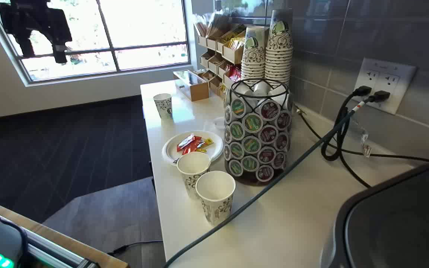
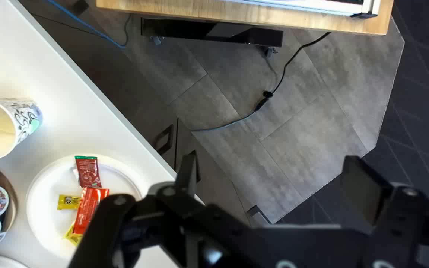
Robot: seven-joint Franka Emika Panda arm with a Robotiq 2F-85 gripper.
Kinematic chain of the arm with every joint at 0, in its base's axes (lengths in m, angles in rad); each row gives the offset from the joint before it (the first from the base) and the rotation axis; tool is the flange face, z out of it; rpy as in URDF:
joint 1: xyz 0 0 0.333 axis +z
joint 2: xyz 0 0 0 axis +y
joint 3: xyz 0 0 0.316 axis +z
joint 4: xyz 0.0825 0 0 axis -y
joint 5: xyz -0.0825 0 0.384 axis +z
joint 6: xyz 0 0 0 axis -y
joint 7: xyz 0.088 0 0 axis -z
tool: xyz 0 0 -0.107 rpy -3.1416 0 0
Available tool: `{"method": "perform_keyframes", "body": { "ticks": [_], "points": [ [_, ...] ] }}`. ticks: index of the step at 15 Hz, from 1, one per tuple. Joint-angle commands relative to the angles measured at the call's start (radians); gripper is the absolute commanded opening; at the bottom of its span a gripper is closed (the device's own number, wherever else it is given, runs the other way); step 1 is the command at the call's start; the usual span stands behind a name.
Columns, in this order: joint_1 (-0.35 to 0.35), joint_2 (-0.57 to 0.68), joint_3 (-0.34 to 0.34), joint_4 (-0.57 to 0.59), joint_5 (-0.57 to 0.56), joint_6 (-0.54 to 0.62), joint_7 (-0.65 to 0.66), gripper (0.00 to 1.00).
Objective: Pick up one coffee pod from the coffee pod rack and put it on the kitchen counter
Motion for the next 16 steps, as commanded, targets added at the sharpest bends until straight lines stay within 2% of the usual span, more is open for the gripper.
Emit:
{"method": "perform_keyframes", "body": {
  "ticks": [1,10,12,13,16],
  "points": [
    [0.002,0.001,-0.001,0.002,0.0,-0.002,0.001,1.0],
    [0.002,0.001,-0.001,0.002,0.0,-0.002,0.001,1.0],
    [-0.017,0.045,0.013,0.013,0.048,0.032,0.097,1.0],
    [-0.03,0.061,0.018,0.004,0.065,0.094,0.152,1.0],
    [-0.056,0.114,0.04,0.0,0.099,0.178,0.292,1.0]
  ]
}}
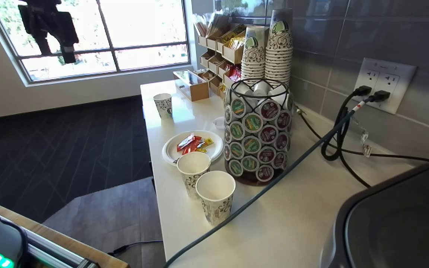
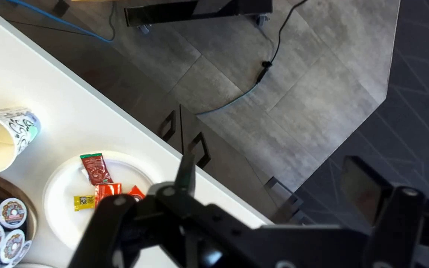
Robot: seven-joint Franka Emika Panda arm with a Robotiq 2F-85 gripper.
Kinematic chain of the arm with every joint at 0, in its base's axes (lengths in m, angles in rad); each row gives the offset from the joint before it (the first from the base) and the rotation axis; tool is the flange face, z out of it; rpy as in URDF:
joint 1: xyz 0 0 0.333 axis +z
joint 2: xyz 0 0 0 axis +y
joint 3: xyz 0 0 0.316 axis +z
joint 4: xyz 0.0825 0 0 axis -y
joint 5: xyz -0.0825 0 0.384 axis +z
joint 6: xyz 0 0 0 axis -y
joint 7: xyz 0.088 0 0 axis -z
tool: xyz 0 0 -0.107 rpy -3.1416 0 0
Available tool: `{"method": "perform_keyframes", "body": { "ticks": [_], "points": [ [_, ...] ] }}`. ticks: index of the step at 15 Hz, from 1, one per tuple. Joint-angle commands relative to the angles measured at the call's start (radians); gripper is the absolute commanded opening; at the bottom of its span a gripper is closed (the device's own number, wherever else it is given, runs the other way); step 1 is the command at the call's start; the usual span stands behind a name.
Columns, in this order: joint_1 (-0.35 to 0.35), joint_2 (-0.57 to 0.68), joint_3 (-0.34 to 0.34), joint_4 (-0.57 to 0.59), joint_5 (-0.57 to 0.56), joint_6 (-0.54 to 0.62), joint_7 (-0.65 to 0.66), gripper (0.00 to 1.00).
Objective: Pick up one coffee pod from the coffee pod rack and put it on the kitchen counter
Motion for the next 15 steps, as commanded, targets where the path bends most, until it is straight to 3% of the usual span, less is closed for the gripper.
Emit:
{"method": "perform_keyframes", "body": {
  "ticks": [1,7,15],
  "points": [
    [-0.049,0.081,0.04,-0.005,0.064,0.108,0.162,1.0],
    [-0.112,0.196,0.081,-0.043,0.132,0.378,0.401,1.0],
    [-0.246,0.259,0.116,-0.115,0.079,0.787,0.656,1.0]
  ]
}}
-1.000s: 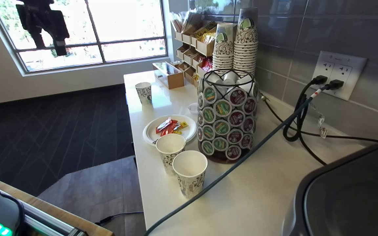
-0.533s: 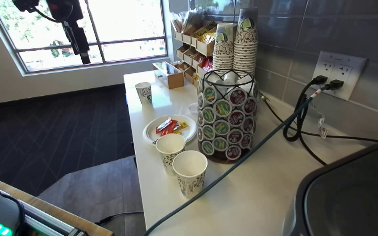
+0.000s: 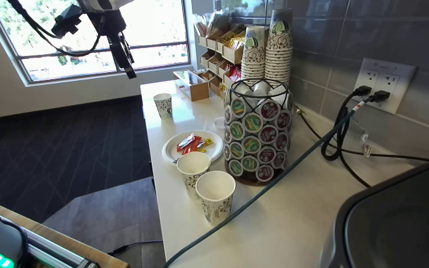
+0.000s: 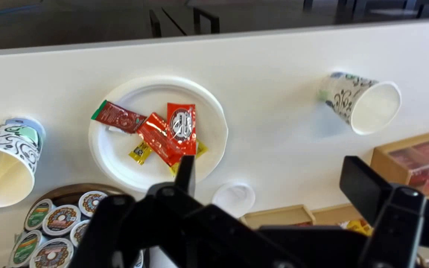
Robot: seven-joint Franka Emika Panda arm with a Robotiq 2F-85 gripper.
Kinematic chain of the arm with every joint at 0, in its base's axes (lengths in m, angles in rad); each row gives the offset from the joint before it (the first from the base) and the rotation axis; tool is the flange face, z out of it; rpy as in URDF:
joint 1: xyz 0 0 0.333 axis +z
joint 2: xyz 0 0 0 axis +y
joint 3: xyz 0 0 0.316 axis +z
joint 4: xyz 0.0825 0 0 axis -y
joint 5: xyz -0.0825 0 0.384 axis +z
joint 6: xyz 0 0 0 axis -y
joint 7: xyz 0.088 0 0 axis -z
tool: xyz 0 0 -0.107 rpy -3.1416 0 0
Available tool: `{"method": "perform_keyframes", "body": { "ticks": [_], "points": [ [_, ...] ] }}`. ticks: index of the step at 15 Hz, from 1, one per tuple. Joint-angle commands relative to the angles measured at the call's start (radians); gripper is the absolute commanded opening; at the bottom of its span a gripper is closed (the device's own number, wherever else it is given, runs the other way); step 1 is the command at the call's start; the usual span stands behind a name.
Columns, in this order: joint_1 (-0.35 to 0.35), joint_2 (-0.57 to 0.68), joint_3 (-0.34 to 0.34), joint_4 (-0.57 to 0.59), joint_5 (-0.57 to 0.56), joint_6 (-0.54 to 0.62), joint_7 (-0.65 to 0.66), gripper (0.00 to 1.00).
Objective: Pick up one coffee pod from the coffee pod rack and put it on the kitchen counter
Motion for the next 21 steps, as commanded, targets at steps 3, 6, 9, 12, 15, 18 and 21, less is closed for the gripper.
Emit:
{"method": "perform_keyframes", "body": {
  "ticks": [3,6,9,12,15,18,21],
  "points": [
    [-0.133,0.016,0.088,-0.077,-0.085,0.307,0.204,1.0],
    [-0.138,0.022,0.087,-0.07,-0.107,0.325,0.229,1.0],
    [-0.146,0.025,0.096,-0.072,-0.118,0.336,0.243,1.0],
    [-0.145,0.024,0.095,-0.07,-0.118,0.337,0.243,1.0],
    [-0.295,0.067,0.211,-0.046,-0.322,0.319,0.413,1.0],
    [-0.374,0.094,0.268,-0.017,-0.503,0.256,0.566,1.0],
    [-0.377,0.149,0.285,0.04,-0.619,0.167,0.678,1.0]
  ]
}}
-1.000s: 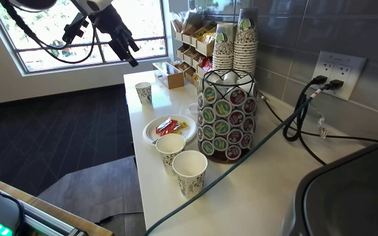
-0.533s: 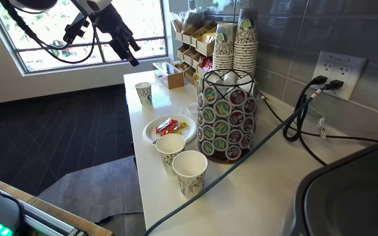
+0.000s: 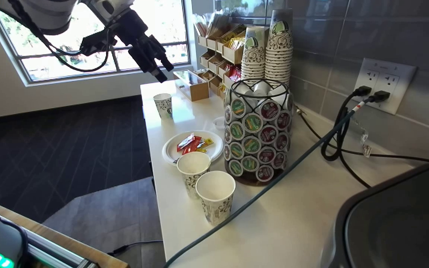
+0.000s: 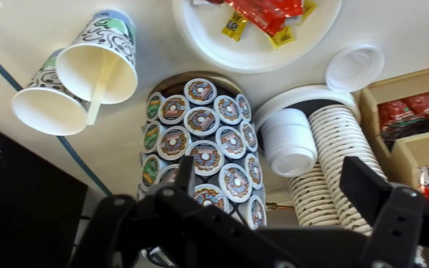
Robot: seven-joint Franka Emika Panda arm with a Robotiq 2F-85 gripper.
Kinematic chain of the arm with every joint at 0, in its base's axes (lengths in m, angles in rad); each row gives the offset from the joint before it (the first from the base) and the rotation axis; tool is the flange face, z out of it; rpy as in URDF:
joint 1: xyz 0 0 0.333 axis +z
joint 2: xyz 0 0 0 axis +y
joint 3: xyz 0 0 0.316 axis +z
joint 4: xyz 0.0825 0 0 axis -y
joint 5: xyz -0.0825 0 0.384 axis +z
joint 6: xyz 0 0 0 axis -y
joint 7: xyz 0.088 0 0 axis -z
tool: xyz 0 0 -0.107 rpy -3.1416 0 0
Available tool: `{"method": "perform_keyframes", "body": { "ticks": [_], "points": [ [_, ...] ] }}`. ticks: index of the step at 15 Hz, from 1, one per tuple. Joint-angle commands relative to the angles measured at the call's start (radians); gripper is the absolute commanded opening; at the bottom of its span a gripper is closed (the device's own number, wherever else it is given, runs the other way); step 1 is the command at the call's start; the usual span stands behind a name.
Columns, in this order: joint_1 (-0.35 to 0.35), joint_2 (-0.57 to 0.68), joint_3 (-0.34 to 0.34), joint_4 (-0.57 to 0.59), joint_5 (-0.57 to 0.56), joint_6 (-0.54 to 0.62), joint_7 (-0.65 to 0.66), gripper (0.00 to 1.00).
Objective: Pick up one coffee pod from the coffee pod rack and put it on the kitchen counter
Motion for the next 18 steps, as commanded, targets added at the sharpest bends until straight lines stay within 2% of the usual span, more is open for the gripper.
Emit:
{"method": "perform_keyframes", "body": {
  "ticks": [1,4,6,11,18],
  "points": [
    [0.0,0.077,0.018,0.081,-0.133,-0.107,0.135,1.0],
    [0.043,0.147,-0.017,0.146,-0.199,-0.168,0.193,1.0],
    [0.075,0.196,-0.055,0.179,-0.236,-0.164,0.212,1.0],
    [0.171,0.307,-0.19,0.254,-0.251,-0.136,0.185,1.0],
    [0.236,0.392,-0.331,0.329,-0.231,-0.116,0.157,1.0]
  ]
}}
